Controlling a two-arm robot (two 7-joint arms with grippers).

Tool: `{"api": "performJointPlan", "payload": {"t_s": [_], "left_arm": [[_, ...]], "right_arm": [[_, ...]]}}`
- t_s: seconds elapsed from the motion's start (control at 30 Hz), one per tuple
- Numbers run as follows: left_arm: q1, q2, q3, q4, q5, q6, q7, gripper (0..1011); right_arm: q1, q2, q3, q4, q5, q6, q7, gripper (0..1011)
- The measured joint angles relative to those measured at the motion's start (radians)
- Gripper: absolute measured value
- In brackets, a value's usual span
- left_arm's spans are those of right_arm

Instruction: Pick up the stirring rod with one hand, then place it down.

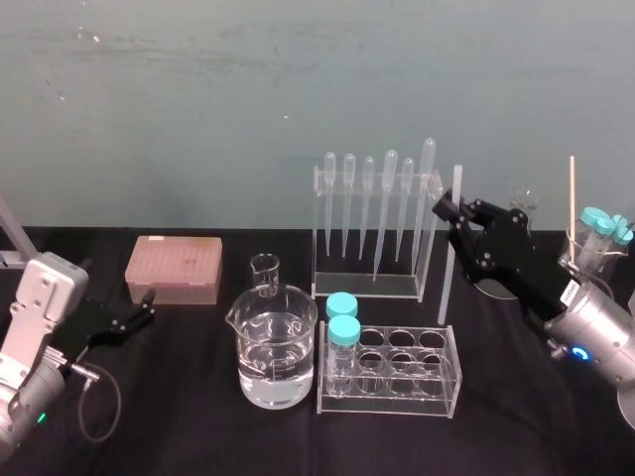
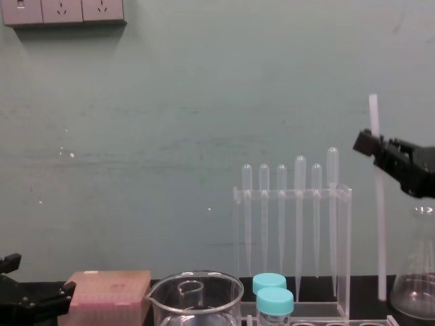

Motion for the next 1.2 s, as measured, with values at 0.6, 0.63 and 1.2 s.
{"api": "performJointPlan", "payload": {"t_s": [0.6, 0.63, 1.2], "left_arm": [[0.000, 0.000, 0.000, 0.000, 0.000, 0.000, 0.000, 1000], [0.000, 0.000, 0.000, 0.000, 0.000, 0.000, 0.000, 1000], [0.000, 0.000, 0.000, 0.000, 0.000, 0.000, 0.000, 1000]], "right_arm": [[-0.007, 0.004, 0.004, 0.010, -0.011, 0.000, -0.002, 71], [-0.007, 0.003, 0.003, 0.010, -0.011, 0.000, -0.002, 71], [-0.005, 0.003, 0.002, 0.008, -0.009, 0.000, -0.002, 71]]}}
